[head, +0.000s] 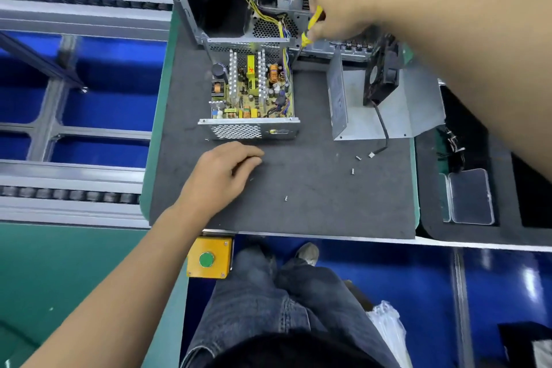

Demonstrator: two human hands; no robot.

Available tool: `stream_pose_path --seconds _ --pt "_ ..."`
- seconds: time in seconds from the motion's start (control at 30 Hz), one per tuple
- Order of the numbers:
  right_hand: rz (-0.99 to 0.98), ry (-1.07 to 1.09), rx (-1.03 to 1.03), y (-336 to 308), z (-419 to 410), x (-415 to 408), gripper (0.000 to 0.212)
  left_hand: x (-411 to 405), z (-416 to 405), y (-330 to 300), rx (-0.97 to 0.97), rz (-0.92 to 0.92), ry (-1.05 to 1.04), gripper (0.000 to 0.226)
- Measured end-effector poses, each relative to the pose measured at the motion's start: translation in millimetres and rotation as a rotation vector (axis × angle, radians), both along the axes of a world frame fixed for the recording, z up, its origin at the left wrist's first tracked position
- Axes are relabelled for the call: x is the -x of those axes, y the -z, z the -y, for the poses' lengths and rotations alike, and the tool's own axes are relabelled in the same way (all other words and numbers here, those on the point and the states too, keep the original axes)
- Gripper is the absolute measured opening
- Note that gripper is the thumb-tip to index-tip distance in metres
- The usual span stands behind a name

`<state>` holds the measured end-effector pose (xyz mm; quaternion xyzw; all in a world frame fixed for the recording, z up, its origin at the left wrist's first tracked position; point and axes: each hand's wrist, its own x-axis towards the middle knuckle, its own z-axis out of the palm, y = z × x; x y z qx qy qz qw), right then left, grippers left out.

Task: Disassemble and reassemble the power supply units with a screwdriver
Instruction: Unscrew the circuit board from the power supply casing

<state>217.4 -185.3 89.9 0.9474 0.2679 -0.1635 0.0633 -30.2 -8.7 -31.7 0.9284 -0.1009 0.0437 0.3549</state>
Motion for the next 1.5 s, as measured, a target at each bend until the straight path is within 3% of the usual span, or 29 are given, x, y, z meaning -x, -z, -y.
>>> stream_pose_path --seconds 0.1,0.3,0.47,0.57,0.63,0.7,0.83,0.9,1.03,1.17,1.37,1.5 --pt "0.026 -0.044 -0.15 2 2 1 0.029 9 -5 3 -0.01 0.001 0.049 0.009" --pt "0.136 0.0 -0.15 7 -9 2 0.052 18 28 19 -0.096 0.059 0.307 0.022" --pt "0.123 0.063 -0.107 11 -9 4 0.059 20 38 30 -0.139 0.139 0.329 0.028" --pt "0.112 0.073 -0.142 10 -10 7 0.053 23 40 33 -0.15 0.137 0.294 0.018" --pt "0.101 0.081 -0.142 7 -13 10 0.044 22 40 29 -0.107 0.127 0.237 0.003" --pt "0.064 0.085 -0.157 2 -15 13 0.033 17 32 23 0.041 0.073 0.04 0.006" --pt "0.043 0.025 -0.218 -2 -15 21 0.007 15 -14 15 0.577 -0.105 -0.544 0.009" --pt "0.065 0.007 -0.195 -3 -16 23 0.013 17 -41 17 0.77 -0.162 -0.701 0.014" --pt "0.129 0.083 -0.085 -2 -20 19 0.046 24 -66 23 0.75 -0.231 -0.735 0.016" --pt "0.029 0.033 0.02 -9 -20 12 0.03 23 -60 21 0.723 -0.227 -0.697 0.017" --pt "0.086 -0.022 -0.14 -4 -4 12 0.018 18 -61 19 0.779 -0.217 -0.737 0.013" --pt "0.053 0.073 -0.126 -1 -6 15 0.047 18 -60 19 0.61 -0.242 -0.634 0.013"
